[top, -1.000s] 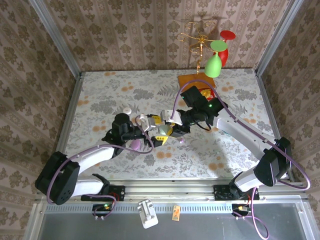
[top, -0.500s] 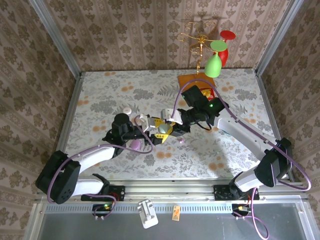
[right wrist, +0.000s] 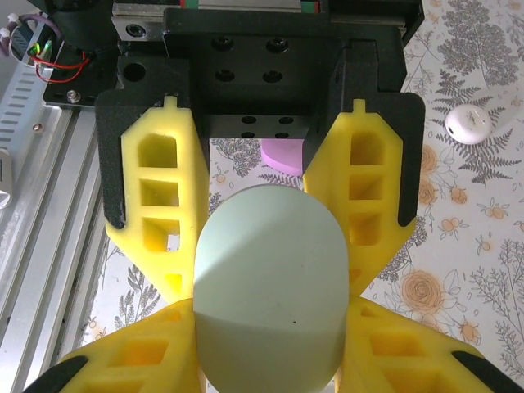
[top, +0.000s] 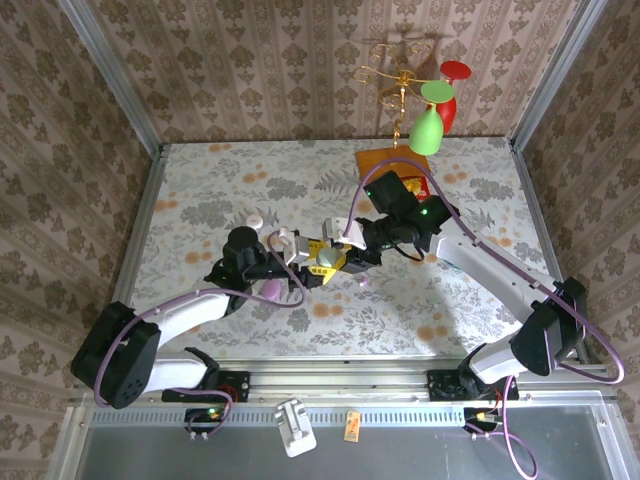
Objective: Insert the wireless bluetooth earbuds into the charging case
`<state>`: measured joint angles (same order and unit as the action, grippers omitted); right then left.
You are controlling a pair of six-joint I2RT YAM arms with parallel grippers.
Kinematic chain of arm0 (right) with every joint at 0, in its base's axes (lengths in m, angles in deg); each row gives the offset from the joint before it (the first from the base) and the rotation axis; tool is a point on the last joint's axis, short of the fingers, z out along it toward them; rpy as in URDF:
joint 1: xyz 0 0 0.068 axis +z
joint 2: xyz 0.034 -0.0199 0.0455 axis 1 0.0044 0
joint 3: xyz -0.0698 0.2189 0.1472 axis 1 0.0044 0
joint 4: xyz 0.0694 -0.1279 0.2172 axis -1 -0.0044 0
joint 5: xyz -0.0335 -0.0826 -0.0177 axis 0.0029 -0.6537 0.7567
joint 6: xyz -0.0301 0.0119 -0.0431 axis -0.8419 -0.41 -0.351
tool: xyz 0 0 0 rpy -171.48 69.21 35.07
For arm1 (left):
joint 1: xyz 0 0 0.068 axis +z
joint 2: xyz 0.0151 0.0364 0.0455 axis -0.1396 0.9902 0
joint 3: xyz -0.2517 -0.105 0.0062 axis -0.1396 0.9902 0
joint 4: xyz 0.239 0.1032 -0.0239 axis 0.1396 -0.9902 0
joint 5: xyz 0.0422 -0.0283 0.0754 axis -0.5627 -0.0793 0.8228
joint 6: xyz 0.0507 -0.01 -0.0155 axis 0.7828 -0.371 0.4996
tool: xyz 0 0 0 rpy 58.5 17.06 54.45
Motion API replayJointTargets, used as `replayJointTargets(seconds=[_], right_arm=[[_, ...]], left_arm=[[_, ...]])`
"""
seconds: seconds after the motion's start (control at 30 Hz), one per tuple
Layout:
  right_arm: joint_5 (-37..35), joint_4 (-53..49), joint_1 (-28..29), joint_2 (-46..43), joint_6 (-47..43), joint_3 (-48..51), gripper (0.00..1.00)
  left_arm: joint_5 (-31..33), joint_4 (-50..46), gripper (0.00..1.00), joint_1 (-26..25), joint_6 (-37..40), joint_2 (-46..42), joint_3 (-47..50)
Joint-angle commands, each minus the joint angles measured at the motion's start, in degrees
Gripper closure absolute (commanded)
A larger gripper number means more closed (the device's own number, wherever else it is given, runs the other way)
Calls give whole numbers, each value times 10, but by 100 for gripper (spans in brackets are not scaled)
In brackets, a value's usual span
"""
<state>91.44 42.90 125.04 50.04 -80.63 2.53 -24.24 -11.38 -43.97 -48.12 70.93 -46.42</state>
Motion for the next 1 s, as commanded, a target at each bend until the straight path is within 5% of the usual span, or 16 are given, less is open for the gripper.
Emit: replayJointTargets(seconds=[0.0, 0.8, 0.97], right_arm=[[14, -8, -4, -17, 2, 9, 66], [-4, 3, -13, -21, -3, 19, 66], [2, 4, -14, -24, -2, 19, 66]], left_arm=[[-7, 5, 56, -1, -1, -21, -5], [-21, 7, 48, -3, -22, -38, -14], [-26, 5, 54, -4, -23, -30, -18]])
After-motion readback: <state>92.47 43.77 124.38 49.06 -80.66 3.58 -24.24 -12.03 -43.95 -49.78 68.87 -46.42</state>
